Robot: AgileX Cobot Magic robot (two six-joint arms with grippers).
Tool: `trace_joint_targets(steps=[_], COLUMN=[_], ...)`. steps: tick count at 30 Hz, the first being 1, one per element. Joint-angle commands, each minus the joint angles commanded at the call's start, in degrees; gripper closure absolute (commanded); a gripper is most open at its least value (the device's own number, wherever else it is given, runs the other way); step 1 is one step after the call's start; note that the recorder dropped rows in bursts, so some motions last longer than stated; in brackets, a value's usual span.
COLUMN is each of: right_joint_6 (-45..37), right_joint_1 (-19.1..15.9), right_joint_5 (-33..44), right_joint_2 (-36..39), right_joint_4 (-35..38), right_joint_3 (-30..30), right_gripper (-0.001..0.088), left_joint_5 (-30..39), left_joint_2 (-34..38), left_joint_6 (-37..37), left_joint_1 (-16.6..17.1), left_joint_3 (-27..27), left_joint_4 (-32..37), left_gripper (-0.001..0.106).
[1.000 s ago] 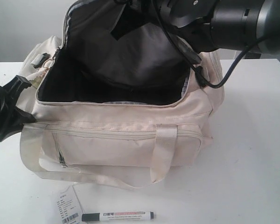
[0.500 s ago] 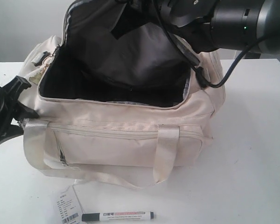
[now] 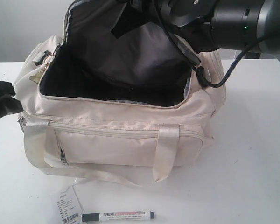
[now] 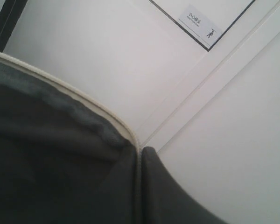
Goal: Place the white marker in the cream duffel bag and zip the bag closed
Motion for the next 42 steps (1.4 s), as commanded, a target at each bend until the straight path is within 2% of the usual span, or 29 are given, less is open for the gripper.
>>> trace_joint_targets(steps=[3,6,9,18,22,24,27,30,31,32,34,35,37,42], right_joint_6=[0.0,0.0,0.0,0.0,0.0,0.0,0.0,0.0,0.0,0.0,0.0,0.0,0.0,0.0], right_joint_1=[0.0,0.0,0.0,0.0,0.0,0.0,0.0,0.0,0.0,0.0,0.0,0.0,0.0,0.0], right_joint_5=[0.0,0.0,0.0,0.0,0.0,0.0,0.0,0.0,0.0,0.0,0.0,0.0,0.0,0.0], right_joint_2=[0.0,0.0,0.0,0.0,0.0,0.0,0.0,0.0,0.0,0.0,0.0,0.0,0.0,0.0], right_joint_4=[0.0,0.0,0.0,0.0,0.0,0.0,0.0,0.0,0.0,0.0,0.0,0.0,0.0,0.0], right_joint_3=[0.0,0.0,0.0,0.0,0.0,0.0,0.0,0.0,0.0,0.0,0.0,0.0,0.0,0.0], right_gripper=[0.0868,0.0868,0.0868,0.0868,0.0868,0.0868,0.0868,0.0868,0.0868,0.0868,0.0868,0.0868,0.0868,0.0868], left_joint_5=[1.3,2.6,2.6,2.7,2.6,2.9,8.3,10.9,12.6,13.5,18.3,19.4,20.0,22.3], left_joint_2=[-3.5,-7.3,-9.6,-10.0,-9.1,-8.4,-6.0,-4.9,-4.4,-4.3,-2.7,-1.9,-0.2,4.3], left_joint_6=[8.2,17.3,21.3,27.9,35.5,36.8,37.5,41.5,47.5,50.1,62.4,65.3,69.4,73.5], left_joint_1=[0.0,0.0,0.0,-0.1,-0.1,-0.1,-0.1,-0.4,-1.6,-2.3,-6.2,-7.7,-10.7,-18.8], left_joint_3=[0.0,0.0,0.0,0.0,-0.7,-1.7,-5.1,-7.3,-8.1,-8.4,-9.8,-10.2,-10.2,-10.2], left_joint_4=[3.5,3.6,3.6,1.6,2.1,2.4,2.9,-5.3,-11.3,-14.0,-25.2,-27.5,-29.7,-30.2], left_gripper=[0.061,0.085,0.105,0.105,0.105,0.105,0.105,0.105,0.105,0.105,0.105,0.105,0.105,0.105])
